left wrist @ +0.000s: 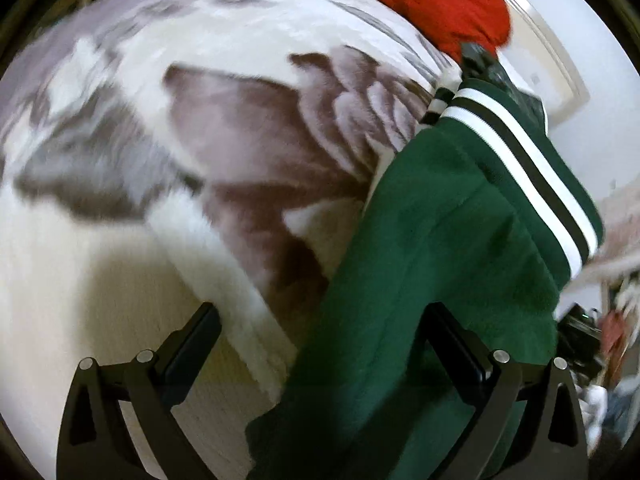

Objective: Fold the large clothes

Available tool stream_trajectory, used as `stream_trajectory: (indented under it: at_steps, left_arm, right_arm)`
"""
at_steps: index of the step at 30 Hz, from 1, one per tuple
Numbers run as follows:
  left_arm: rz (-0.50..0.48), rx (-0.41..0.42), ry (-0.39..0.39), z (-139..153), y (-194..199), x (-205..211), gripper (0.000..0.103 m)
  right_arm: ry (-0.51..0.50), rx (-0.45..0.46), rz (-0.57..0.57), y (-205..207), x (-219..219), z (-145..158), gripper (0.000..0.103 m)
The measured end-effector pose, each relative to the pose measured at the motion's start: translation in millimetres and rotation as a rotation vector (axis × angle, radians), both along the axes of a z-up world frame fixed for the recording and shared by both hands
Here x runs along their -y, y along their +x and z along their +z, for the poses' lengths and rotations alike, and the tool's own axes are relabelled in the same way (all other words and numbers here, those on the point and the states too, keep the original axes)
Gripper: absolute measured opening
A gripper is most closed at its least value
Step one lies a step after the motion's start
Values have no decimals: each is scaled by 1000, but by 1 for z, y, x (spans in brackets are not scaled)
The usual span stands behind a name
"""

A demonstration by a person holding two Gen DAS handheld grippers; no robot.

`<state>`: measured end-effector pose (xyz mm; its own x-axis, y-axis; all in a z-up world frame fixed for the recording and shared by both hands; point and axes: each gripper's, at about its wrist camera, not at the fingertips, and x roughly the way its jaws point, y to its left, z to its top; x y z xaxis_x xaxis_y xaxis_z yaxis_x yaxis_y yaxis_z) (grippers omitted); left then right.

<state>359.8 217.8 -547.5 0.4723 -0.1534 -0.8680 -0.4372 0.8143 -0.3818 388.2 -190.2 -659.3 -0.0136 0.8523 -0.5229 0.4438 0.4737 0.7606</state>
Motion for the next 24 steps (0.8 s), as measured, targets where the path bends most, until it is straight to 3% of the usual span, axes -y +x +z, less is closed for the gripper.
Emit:
stream_trajectory:
  at_steps: [5, 8, 11, 13, 16, 18, 19, 20, 24]
  left_arm:
    - [-190, -24, 28, 11, 33, 3, 103]
    - [-258, -16, 25, 27, 44, 14, 103]
    - [-257, -18, 48, 42, 37, 26, 103]
    - [-234, -15, 88, 55, 23, 32, 103]
    - [-145, -36, 183, 75, -13, 34, 103]
    - [-76, -62, 258, 84, -47, 33, 103]
    - [-41, -90, 296, 84, -62, 32, 103]
    - [-4, -125, 323, 81, -79, 29, 103]
    - [100, -309, 299, 44, -156, 20, 103]
  right_arm:
    - [40, -113, -136, -102, 27, 23, 24]
    - [23, -256, -171, -193, 36, 39, 24]
    - [33, -413, -148, -279, 20, 37, 24]
    - [32, -488, -151, -309, 13, 23, 28]
    - [-20, -522, -79, -306, 16, 13, 34]
    - [-41, -486, -43, -294, 27, 28, 49]
    - [-55, -452, -25, -287, 30, 38, 64]
    - [-78, -409, 0, -280, 36, 51, 70]
    - [-235, -235, 140, -256, 45, 106, 73]
